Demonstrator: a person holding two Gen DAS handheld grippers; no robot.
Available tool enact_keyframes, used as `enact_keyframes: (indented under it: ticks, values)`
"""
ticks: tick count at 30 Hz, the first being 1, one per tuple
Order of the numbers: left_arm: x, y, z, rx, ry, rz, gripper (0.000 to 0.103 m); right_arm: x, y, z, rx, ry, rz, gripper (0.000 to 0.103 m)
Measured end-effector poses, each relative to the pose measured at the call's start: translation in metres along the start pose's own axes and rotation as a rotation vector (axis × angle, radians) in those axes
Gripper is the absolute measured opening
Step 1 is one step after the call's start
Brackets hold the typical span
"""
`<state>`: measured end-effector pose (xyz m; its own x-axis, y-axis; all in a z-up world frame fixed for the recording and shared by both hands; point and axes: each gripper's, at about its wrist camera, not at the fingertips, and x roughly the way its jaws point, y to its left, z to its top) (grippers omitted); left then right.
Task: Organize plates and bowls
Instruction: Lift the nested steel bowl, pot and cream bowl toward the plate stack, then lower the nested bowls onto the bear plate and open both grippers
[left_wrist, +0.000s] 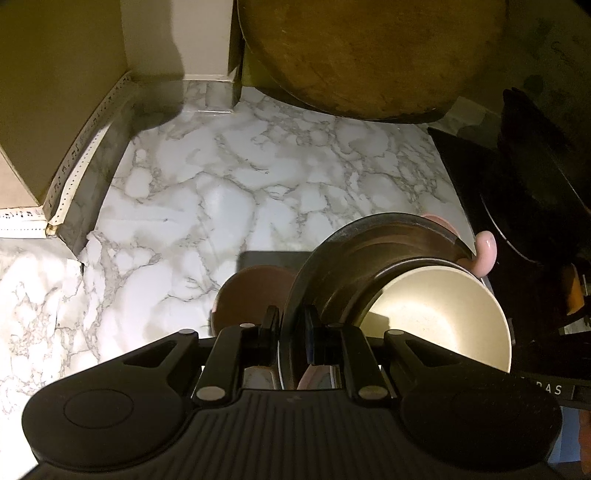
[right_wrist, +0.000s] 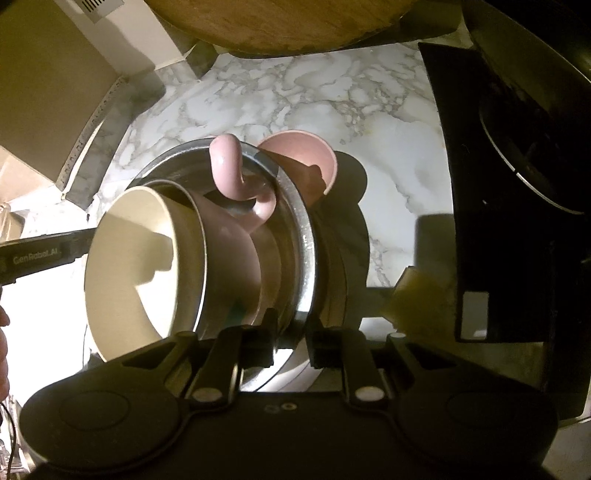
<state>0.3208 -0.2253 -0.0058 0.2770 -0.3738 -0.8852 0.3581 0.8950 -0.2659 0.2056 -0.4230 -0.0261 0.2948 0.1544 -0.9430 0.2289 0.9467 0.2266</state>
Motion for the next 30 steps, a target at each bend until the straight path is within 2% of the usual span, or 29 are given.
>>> enact_keyframes:
  ticks: [4,6,12,25,27,30]
  values:
    - [-0.001,0.003,-0.003,-0.010,-0.001,-0.014,0.012,-0.006,0.004,-0.001,-0.011,-0.026,-0.020,0.028]
    - [-0.004,0.004,-0.005,-0.006,-0.009,-0.020,0.012,-0.010,0.003,-0.001,-0.004,-0.042,-0.027,0.036]
    - [-0.018,0.006,-0.013,0.006,-0.045,-0.021,0.014,-0.025,0.007,-0.007,-0.012,-0.095,-0.029,0.040]
    - [-0.066,0.011,-0.042,0.024,-0.130,-0.039,0.015,-0.074,0.032,-0.040,-0.098,-0.279,-0.002,0.048]
    - [-0.075,0.009,-0.048,0.028,-0.145,-0.042,0.020,-0.079,0.036,-0.047,-0.112,-0.307,0.006,0.050]
    - [-0.088,0.004,-0.058,0.044,-0.177,-0.042,0.036,-0.087,0.043,-0.057,-0.136,-0.347,0.016,0.051]
